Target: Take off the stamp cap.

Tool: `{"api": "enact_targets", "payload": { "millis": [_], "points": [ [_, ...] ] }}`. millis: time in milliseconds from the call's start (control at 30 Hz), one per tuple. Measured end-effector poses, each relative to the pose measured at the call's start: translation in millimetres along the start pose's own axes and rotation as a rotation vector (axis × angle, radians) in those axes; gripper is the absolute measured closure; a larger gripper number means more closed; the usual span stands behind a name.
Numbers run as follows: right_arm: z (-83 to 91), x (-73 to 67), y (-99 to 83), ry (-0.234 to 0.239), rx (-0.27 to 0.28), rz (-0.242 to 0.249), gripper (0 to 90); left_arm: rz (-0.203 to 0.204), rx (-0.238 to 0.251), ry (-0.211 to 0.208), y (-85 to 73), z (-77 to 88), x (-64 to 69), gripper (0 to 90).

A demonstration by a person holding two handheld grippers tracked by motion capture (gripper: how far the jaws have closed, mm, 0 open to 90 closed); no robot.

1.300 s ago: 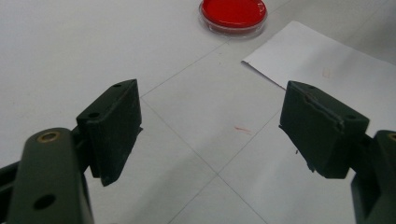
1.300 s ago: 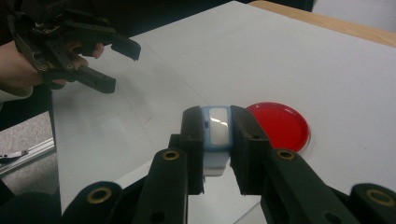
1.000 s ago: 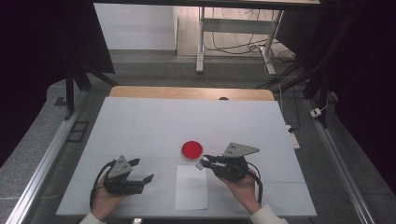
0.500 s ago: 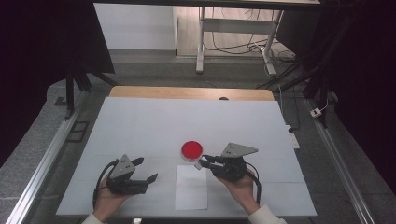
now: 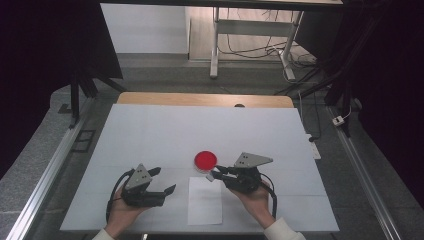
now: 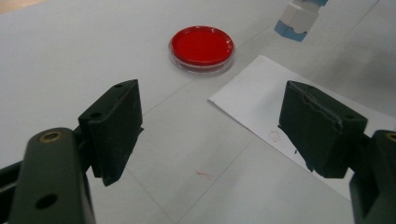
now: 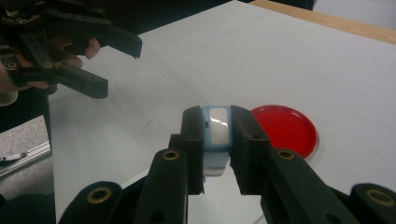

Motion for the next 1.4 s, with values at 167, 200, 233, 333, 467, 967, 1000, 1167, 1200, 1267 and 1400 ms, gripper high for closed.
{"api": "enact_targets", "payload": {
  "millis": [167,200,233,333,467,967,1000,1167,1200,1267,1400],
  "points": [
    [1.1,-0.2,1.6,-0.003,0.006,0.003,74.9,-0.013,-0.004,-0.011,5.1,-6.3,6.7,21.9],
    [0.9,-0.1,1.6,-0.003,0.006,0.002,74.9,-0.017,-0.004,-0.013,6.1,-7.3,7.9,21.9],
    [0.5,-0.1,1.4,-0.003,0.006,0.001,74.9,-0.020,-0.006,-0.015,7.0,-8.4,9.1,22.0],
    [-1.1,-0.4,0.9,-0.001,0.007,-0.006,74.9,-0.024,-0.008,-0.019,9.7,-11.7,11.6,22.2],
    [-1.5,-0.6,1.1,-0.001,0.004,-0.002,74.9,-0.029,-0.016,-0.025,11.5,-16.3,14.9,22.5],
    [-1.2,-0.9,2.4,-0.003,0.010,-0.003,74.9,-0.063,-0.041,-0.047,18.3,-32.4,28.9,23.4],
    [-1.2,-1.0,2.5,-0.003,0.010,-0.004,74.9,-0.065,-0.043,-0.048,18.5,-33.5,29.7,23.5],
    [-1.4,-1.7,2.9,-0.003,0.011,-0.004,74.9,-0.082,-0.057,-0.049,18.7,-38.5,32.7,23.6],
    [-1.5,-1.8,2.9,-0.003,0.012,-0.004,74.9,-0.082,-0.058,-0.048,18.7,-39.5,33.1,23.6],
    [-2.1,-2.1,3.2,-0.005,0.016,-0.005,74.9,-0.086,-0.061,-0.049,18.8,-41.0,33.6,23.7],
    [-2.5,-2.2,3.0,-0.004,0.016,-0.006,74.9,-0.090,-0.064,-0.049,19.2,-43.1,34.4,23.9]
  ]
}}
Point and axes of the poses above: each handheld gripper's, and its own axes: z roughly backward along the jaws, y roughly out of its top, x roughly to its right, the point moved 8 cm from there along -z, roughly forward along the jaws, and after that the axes turned 1 degree about -y, right-handed, at the moved point
